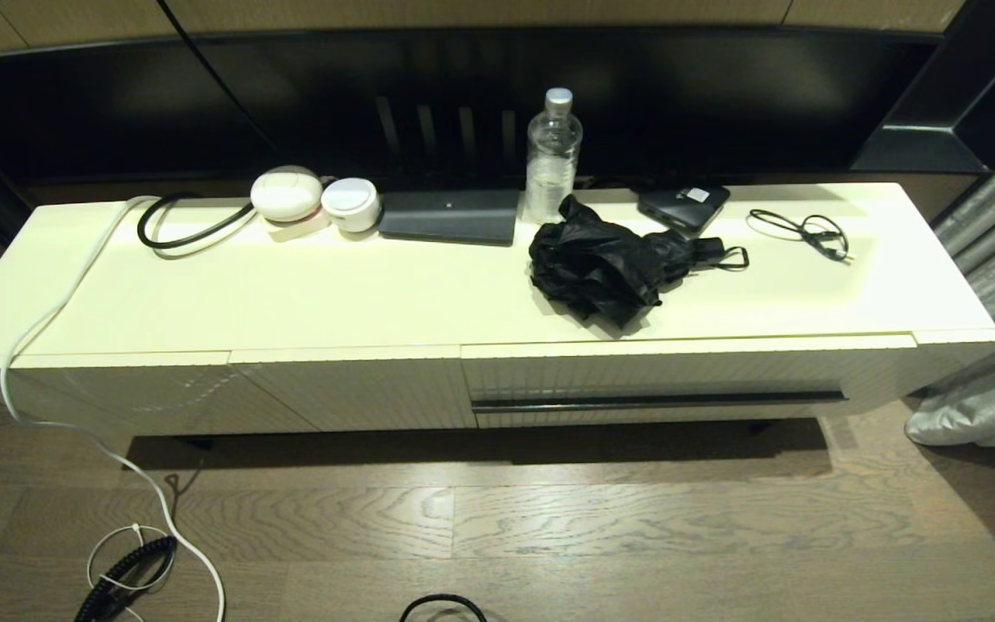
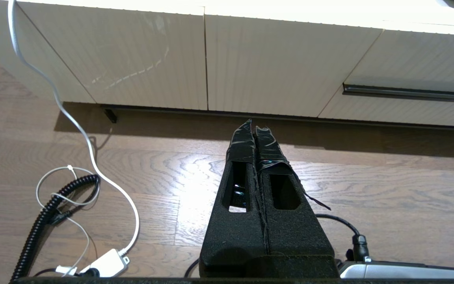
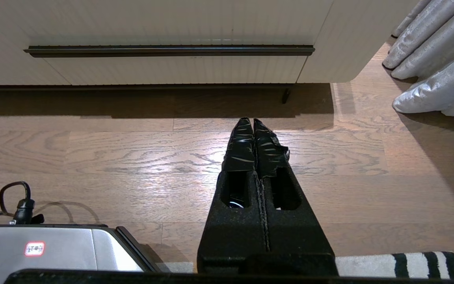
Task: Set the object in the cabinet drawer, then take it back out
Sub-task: Open the drawer
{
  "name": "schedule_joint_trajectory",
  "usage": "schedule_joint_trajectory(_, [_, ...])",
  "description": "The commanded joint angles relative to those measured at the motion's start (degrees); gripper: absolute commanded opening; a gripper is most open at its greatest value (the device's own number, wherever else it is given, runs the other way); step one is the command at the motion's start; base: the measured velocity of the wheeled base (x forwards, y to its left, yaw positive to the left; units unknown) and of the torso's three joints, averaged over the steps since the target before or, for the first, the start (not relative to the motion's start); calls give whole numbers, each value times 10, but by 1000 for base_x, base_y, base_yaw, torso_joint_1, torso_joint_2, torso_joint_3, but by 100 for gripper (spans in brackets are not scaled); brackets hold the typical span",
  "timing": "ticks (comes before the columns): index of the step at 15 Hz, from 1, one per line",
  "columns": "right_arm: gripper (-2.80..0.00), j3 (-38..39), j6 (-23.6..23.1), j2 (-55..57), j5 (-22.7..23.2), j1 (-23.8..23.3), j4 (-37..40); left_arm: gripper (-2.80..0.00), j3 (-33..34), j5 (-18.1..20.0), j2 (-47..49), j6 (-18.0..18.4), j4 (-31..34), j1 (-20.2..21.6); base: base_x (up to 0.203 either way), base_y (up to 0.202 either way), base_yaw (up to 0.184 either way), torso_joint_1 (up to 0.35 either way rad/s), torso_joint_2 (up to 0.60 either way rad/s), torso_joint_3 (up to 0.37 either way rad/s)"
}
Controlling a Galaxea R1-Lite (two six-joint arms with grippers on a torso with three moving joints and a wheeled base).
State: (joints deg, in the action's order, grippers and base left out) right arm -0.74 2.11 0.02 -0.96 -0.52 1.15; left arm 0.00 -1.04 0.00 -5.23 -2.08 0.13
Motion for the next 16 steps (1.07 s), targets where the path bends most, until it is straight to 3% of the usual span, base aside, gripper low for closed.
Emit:
schedule_joint_trajectory(1, [-280, 0, 0, 0, 0, 0, 0, -280, 0, 0, -1, 0, 0, 0, 0, 0, 0, 0, 0, 0])
schedule_joint_trajectory(16, [-280, 4, -5, 0, 0, 0, -10, -280, 0, 0, -1, 0, 0, 0, 0, 0, 0, 0, 0, 0])
